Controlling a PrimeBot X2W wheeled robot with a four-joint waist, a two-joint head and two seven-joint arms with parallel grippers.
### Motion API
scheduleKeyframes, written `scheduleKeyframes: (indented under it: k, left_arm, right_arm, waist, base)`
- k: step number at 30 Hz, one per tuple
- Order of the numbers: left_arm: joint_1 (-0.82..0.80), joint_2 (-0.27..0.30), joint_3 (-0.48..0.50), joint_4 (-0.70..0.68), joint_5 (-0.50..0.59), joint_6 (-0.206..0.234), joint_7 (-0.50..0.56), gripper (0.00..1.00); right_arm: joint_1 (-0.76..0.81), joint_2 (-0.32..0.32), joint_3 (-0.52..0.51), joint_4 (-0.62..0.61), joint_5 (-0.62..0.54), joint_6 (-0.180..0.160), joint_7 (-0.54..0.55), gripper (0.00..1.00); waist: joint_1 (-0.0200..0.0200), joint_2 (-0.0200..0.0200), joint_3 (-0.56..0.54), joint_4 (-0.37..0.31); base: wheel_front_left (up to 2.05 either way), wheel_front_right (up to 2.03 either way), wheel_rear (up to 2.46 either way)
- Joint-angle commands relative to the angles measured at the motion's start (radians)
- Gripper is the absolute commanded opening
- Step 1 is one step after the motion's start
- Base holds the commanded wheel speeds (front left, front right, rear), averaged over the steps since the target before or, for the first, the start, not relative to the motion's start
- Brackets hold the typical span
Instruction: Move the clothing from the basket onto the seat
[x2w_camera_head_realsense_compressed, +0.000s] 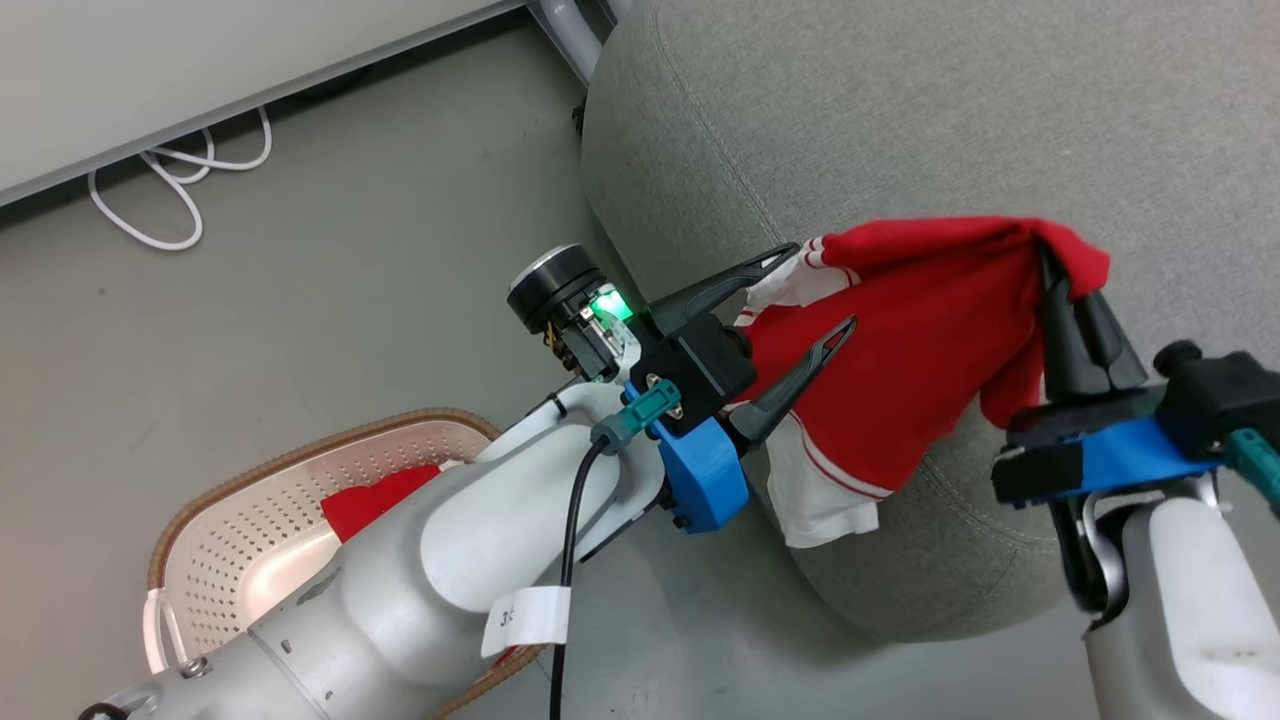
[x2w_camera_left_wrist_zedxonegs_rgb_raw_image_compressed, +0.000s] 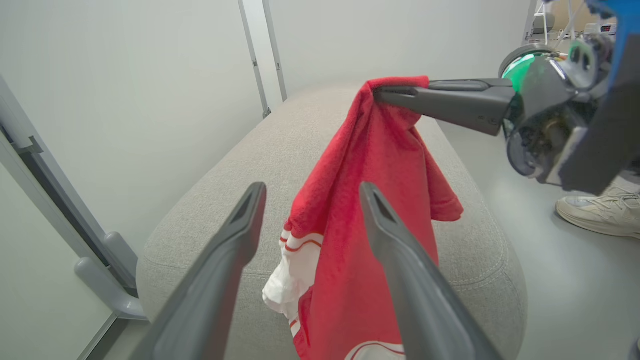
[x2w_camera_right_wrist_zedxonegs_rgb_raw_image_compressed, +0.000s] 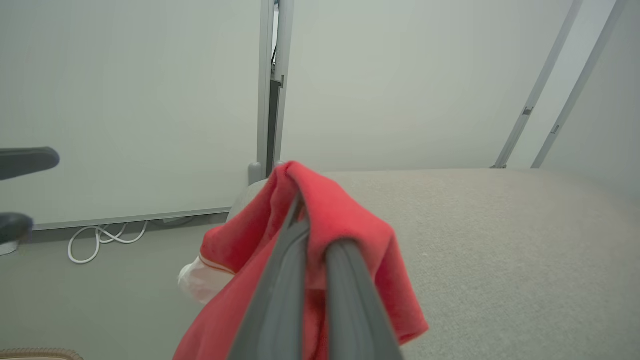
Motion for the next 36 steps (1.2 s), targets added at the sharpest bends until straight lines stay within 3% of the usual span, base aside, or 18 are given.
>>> scheduleKeyframes:
  k: [1, 6, 14, 22, 31, 36]
  left_arm:
    - [-0.008, 0.007, 0.001, -0.004, 0.0, 0.008, -0.004, 1.0]
    - [-0.03, 0.023, 0.005, -0.018, 0.006, 0.013, 0.001, 1.0]
    - [-0.089, 0.053, 0.013, -0.053, 0.028, 0.019, 0.013, 1.0]
    - [-0.165, 0.106, 0.02, -0.11, 0.07, 0.028, 0.018, 1.0]
    - [-0.22, 0.141, 0.017, -0.184, 0.104, 0.043, 0.041, 1.0]
    - [-0.239, 0.154, 0.012, -0.215, 0.113, 0.044, 0.051, 1.0]
  right_arm:
    - [-0.035, -0.003, -0.007, -0.013, 0.002, 0.0, -0.004, 0.0]
    - [-0.123, -0.014, -0.026, -0.035, 0.008, 0.0, -0.004, 0.0]
    - [-0.32, -0.086, -0.096, -0.087, 0.01, 0.0, -0.004, 0.0]
    - [-0.55, -0.204, -0.293, -0.125, 0.019, 0.0, -0.004, 0.0]
    - [-0.669, -0.398, -0.421, -0.03, 0.027, 0.0, -0.004, 0.0]
    - [-0.668, -0.426, -0.46, 0.05, 0.029, 0.0, -0.004, 0.0]
  waist:
    - [0.0, 0.0, 0.014, 0.001]
    - [0.0, 0.0, 0.07, 0.005]
    - [0.0, 0.0, 0.196, 0.029]
    - [0.0, 0.0, 0.33, 0.05]
    - [0.0, 0.0, 0.446, 0.067]
    - [0.0, 0.0, 0.492, 0.077]
  base:
    - [0.0, 0.0, 0.0]
    - [0.0, 0.0, 0.0]
    - [0.0, 0.0, 0.0]
    - [0.0, 0.0, 0.0]
    - [0.0, 0.0, 0.0]
    - [0.0, 0.0, 0.0]
